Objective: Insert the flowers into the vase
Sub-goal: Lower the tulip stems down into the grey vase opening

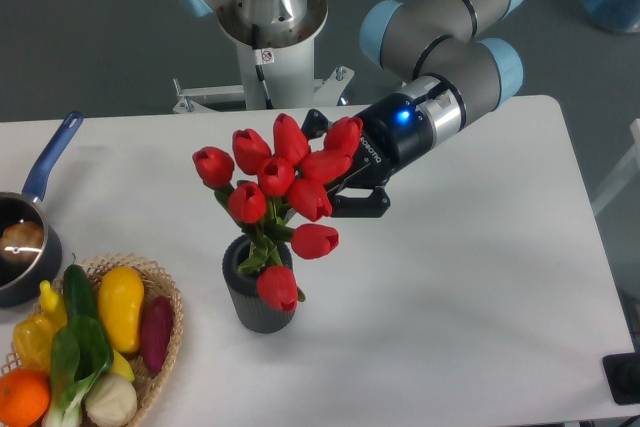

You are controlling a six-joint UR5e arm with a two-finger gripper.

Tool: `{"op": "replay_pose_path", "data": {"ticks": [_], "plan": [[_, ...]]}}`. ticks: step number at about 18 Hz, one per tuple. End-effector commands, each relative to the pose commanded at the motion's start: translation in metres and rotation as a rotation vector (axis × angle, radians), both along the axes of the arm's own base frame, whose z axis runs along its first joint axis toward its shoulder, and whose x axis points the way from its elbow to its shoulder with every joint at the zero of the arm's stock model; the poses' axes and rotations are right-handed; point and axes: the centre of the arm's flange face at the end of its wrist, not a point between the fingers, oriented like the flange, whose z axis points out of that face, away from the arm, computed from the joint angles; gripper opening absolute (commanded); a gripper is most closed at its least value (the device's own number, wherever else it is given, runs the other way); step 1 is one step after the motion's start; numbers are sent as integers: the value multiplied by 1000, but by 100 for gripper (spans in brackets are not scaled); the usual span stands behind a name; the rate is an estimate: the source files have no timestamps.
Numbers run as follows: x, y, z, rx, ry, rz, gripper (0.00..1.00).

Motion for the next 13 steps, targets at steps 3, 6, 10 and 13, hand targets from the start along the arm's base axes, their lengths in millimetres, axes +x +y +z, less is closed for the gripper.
{"op": "replay_pose_path", "data": {"ticks": [3,6,10,13], "plan": [[0,0,-5,-5,-8,0,0],[-2,1,-23,-21,-31,1,0],[-4,1,-38,-35,-53,3,0],[-2,0,-50,-46,-70,4,0]]}}
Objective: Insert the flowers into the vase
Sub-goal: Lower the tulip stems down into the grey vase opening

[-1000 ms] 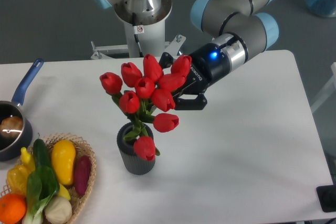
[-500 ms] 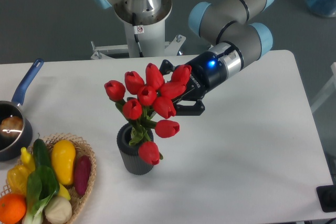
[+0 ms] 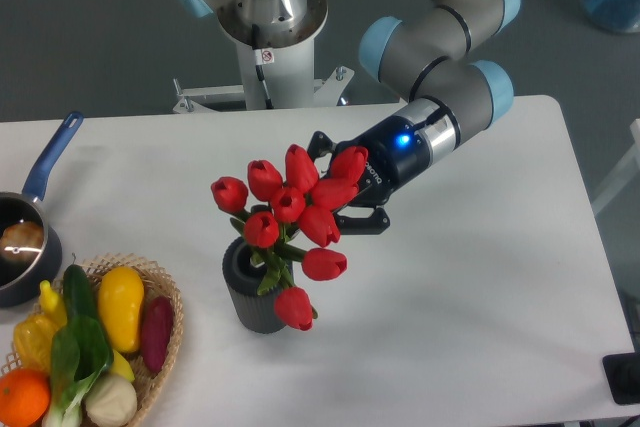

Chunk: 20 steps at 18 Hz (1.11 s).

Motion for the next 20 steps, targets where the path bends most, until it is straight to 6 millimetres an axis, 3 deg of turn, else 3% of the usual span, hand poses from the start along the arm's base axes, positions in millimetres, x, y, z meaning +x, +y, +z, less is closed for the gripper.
{"op": "replay_pose_path", "data": {"ticks": [14,17,20], "plan": [[21,-3,-65,-76,28,-4,0],[29,2,-83,-76,61,-16,6],[30,1,-85,-74,65,-16,16]]}}
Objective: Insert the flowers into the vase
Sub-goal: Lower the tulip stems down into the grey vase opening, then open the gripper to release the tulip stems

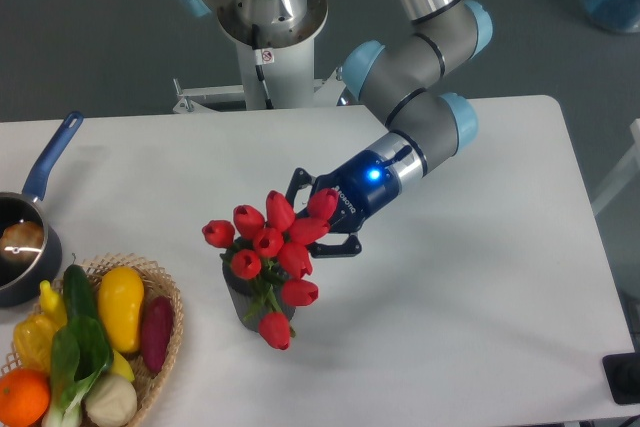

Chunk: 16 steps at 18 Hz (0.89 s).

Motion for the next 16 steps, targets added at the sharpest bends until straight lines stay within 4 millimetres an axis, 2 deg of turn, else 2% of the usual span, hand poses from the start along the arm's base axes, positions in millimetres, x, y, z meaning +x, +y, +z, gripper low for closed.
{"op": "replay_pose_path", "data": {"ticks": [2,4,5,10,15,16], "plan": [[0,0,0,-3,-3,0,31],[-1,-1,0,-6,-9,3,85],[-2,-3,1,-5,-8,6,100],[-12,-13,4,-2,-1,30,100],[-23,-30,24,-23,44,64,100],[-23,-35,34,-29,59,72,100]]}}
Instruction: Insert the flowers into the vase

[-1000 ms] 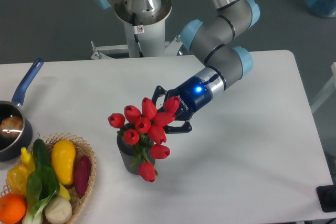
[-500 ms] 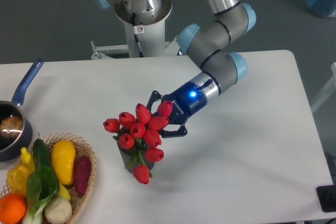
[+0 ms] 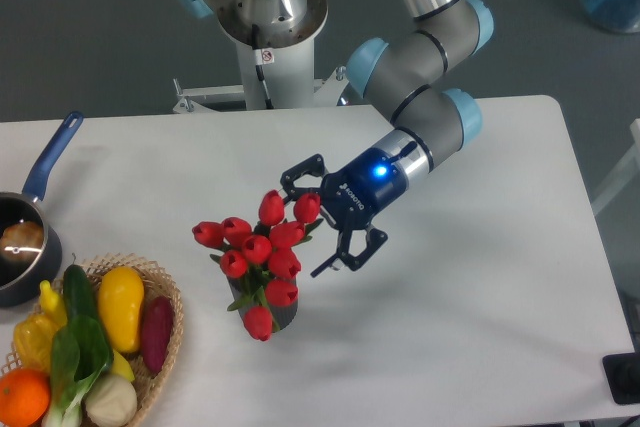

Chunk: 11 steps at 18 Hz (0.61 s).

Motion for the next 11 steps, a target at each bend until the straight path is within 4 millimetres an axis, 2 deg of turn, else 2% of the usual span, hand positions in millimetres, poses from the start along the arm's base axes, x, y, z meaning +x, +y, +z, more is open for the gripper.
{"op": "replay_pose_path", "data": {"ticks": [4,6,8,11], "plan": [[7,-9,47,-1,6,15,100],[2,-22,74,-1,2,43,100],[11,-24,96,-6,-7,44,100],[17,-23,93,-33,-1,41,100]]}}
